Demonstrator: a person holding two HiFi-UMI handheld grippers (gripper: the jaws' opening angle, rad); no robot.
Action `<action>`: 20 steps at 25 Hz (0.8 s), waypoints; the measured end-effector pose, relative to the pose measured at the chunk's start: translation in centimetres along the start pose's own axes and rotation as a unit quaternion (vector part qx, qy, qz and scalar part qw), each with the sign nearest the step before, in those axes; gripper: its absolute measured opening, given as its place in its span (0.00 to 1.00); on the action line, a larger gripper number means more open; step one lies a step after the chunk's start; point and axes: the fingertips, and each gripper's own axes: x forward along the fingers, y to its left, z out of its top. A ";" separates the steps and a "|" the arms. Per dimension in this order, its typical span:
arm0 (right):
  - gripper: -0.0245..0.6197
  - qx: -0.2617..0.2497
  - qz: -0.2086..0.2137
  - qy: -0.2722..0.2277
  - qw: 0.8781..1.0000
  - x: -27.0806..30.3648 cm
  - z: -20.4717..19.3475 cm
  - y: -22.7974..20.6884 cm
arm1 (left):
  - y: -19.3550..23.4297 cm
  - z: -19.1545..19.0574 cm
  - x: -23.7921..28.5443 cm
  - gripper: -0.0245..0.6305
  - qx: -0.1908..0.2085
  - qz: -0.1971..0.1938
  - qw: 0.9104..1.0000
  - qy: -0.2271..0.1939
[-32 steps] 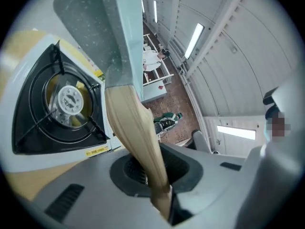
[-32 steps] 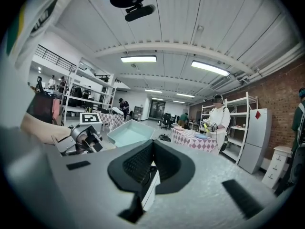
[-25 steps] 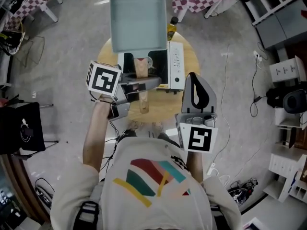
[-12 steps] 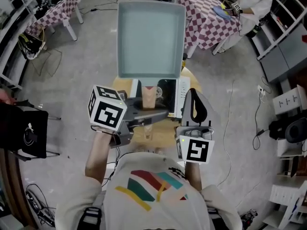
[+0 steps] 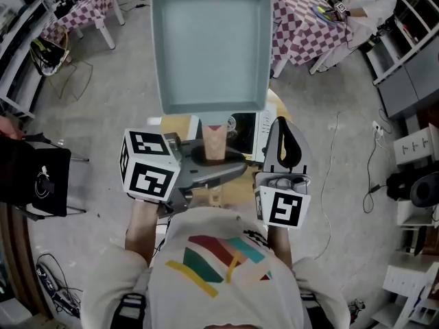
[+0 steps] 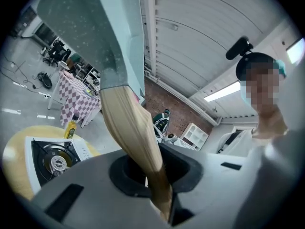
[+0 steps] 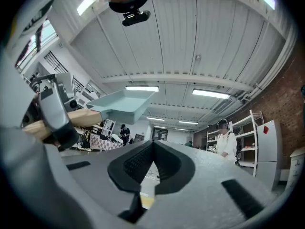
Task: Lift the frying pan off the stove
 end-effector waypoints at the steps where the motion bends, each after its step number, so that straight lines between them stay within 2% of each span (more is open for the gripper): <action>1: 0.04 0.000 0.001 -0.001 1.000 0.0 0.1 0.0 | -0.2 0.1 -0.1 0.09 0.006 0.004 1.000 0.002; 9: 0.04 0.001 0.006 -0.009 1.000 -0.2 0.7 0.3 | -0.3 -0.3 0.1 0.10 0.042 0.030 0.999 0.005; 14: 0.04 0.001 0.009 -0.008 1.000 -0.1 0.7 1.0 | -0.4 -0.5 -0.2 0.10 0.036 0.014 0.999 0.009; 20: 0.04 0.001 0.000 -0.012 1.000 -1.0 0.8 -0.3 | -1.4 -0.5 1.2 0.10 0.043 0.005 0.999 0.017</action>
